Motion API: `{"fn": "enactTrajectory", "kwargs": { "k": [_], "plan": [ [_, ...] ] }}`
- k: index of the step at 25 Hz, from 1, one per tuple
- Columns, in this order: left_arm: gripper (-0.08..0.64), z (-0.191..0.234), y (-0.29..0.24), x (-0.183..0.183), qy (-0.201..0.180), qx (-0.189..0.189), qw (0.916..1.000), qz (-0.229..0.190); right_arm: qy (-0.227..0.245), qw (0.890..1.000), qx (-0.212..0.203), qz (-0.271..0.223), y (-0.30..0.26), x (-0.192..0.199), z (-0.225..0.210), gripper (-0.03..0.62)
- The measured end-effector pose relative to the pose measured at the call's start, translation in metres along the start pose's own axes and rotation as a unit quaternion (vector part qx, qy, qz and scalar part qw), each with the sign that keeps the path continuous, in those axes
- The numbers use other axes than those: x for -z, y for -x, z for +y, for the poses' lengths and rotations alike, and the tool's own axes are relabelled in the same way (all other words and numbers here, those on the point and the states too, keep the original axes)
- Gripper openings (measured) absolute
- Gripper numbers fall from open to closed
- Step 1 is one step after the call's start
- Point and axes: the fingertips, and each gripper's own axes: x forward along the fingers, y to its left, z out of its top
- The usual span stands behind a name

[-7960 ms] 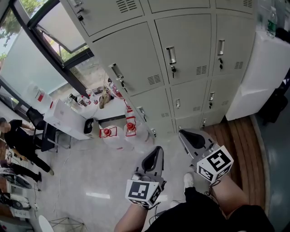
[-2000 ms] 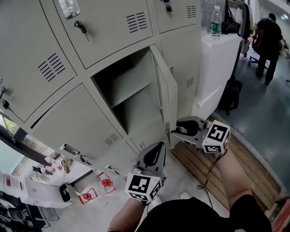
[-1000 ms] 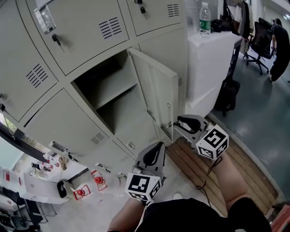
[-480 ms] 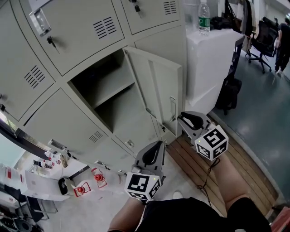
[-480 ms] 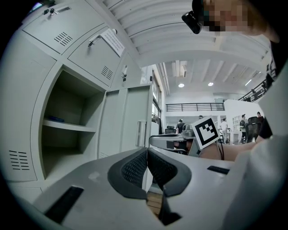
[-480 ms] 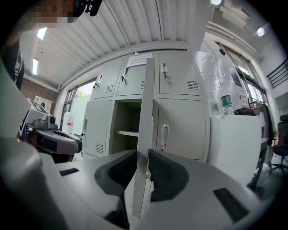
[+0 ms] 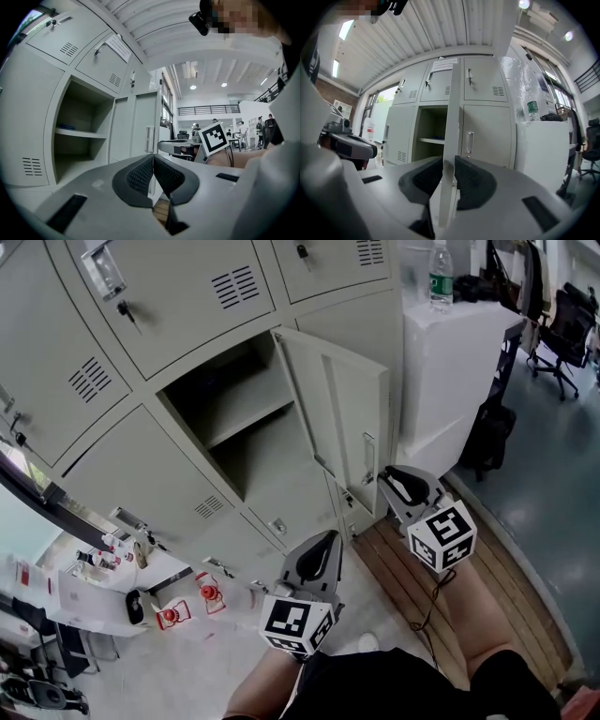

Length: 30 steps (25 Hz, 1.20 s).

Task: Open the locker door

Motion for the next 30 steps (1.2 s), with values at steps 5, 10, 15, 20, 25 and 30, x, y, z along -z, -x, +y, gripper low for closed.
{"fn": "enactTrajectory", "kwargs": {
  "k": [5,10,15,20,25,30],
  "plan": [
    [0.017,0.009,0.021,0.001,0.001,-0.025,0.9997,-0.001,-0.014,1.000,0.008,-0.023,0.009,-0.009,0.010,0.128],
    [0.017,0.020,0.047,0.001,0.005,-0.042,0.9991,-0.005,-0.010,1.000,-0.007,-0.023,0.008,-0.017,0.044,0.054],
    [0.017,0.034,0.081,0.000,0.006,-0.049,0.9988,-0.005,-0.014,0.999,-0.036,-0.013,0.001,-0.020,0.097,0.054],
    [0.017,0.053,0.122,-0.003,0.002,-0.052,0.9986,-0.004,-0.027,0.999,-0.046,-0.010,-0.003,-0.025,0.150,0.054],
    [0.017,0.066,0.163,-0.002,0.003,-0.048,0.9989,-0.004,-0.028,0.998,-0.050,-0.002,0.002,-0.024,0.203,0.054],
    [0.017,0.069,0.196,-0.002,0.007,-0.038,0.9992,-0.011,-0.023,0.999,-0.049,0.002,0.017,-0.026,0.243,0.054]
  ]
}}
